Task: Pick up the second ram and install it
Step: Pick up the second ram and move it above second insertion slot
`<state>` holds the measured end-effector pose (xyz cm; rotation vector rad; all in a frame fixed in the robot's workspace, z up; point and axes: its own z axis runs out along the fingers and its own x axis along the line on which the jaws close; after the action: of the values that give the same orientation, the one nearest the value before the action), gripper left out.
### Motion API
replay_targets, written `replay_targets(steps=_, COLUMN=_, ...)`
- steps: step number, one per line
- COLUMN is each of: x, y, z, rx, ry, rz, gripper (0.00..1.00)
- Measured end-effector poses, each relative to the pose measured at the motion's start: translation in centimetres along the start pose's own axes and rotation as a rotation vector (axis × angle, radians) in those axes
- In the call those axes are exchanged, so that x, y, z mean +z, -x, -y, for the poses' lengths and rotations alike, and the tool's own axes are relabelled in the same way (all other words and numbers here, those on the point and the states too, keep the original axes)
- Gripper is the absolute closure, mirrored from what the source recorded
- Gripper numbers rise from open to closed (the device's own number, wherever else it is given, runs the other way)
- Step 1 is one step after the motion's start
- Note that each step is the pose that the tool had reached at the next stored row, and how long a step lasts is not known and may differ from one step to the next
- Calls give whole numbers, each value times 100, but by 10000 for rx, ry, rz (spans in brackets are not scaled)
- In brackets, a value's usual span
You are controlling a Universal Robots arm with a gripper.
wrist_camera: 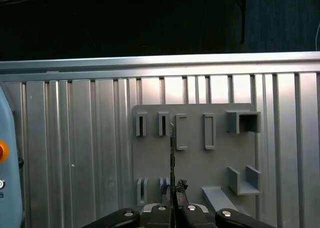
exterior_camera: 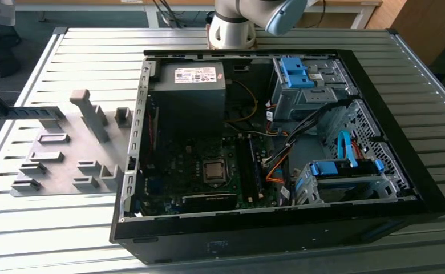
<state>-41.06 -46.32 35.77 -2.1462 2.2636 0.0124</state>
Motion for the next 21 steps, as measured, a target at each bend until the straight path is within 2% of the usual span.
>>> replay_targets(steps=9, x=-160, y=3, z=2, rx=0, ry=0, rz=0, gripper=86)
replay_targets(steps=21, x=-440, y=9, z=4, rx=0, ry=-1, rz=1, gripper=86)
